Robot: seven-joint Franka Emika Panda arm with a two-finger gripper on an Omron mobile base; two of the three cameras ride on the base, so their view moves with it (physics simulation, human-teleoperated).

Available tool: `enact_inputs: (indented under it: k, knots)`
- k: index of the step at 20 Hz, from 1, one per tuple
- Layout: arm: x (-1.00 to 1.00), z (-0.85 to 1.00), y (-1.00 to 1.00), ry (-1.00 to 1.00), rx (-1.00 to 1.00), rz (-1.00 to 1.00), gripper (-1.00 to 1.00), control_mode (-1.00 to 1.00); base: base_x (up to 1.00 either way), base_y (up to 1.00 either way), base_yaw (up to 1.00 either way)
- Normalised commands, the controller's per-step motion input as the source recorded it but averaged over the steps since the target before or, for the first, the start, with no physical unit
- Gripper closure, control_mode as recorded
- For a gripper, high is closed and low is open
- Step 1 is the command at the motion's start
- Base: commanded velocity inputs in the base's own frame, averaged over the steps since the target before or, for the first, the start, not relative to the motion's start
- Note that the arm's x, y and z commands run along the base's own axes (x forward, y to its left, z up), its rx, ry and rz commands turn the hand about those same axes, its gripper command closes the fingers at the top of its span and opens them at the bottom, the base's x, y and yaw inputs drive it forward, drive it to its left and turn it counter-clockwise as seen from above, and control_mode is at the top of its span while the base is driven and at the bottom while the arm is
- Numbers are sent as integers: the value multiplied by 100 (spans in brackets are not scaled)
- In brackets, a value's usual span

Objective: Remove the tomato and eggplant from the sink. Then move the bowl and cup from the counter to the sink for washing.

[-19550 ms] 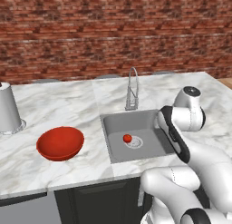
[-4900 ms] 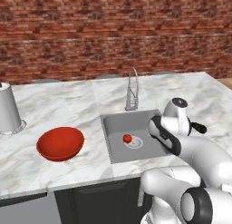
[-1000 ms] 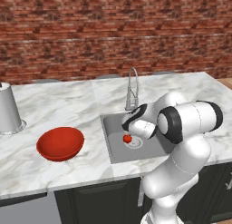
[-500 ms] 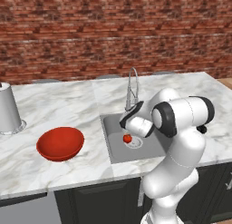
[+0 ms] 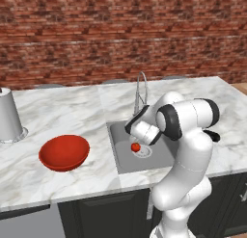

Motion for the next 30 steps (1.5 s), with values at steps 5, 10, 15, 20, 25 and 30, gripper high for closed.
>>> enact_inputs:
  k: [5,10,15,20,25,30]
  knots:
    - [13,-16,1,0,0,0,-100,-100,0,0,0]
    - [9,-16,0,0,0,0,-100,-100,0,0,0]
    - [8,-16,2,0,0,0,-100,-100,0,0,0]
    - [10,-16,2,0,0,0,-100,-100,0,0,0]
    - [12,-16,2,0,0,0,-100,-100,0,0,0]
    - [13,-15,2,0,0,0,-100,-100,0,0,0]
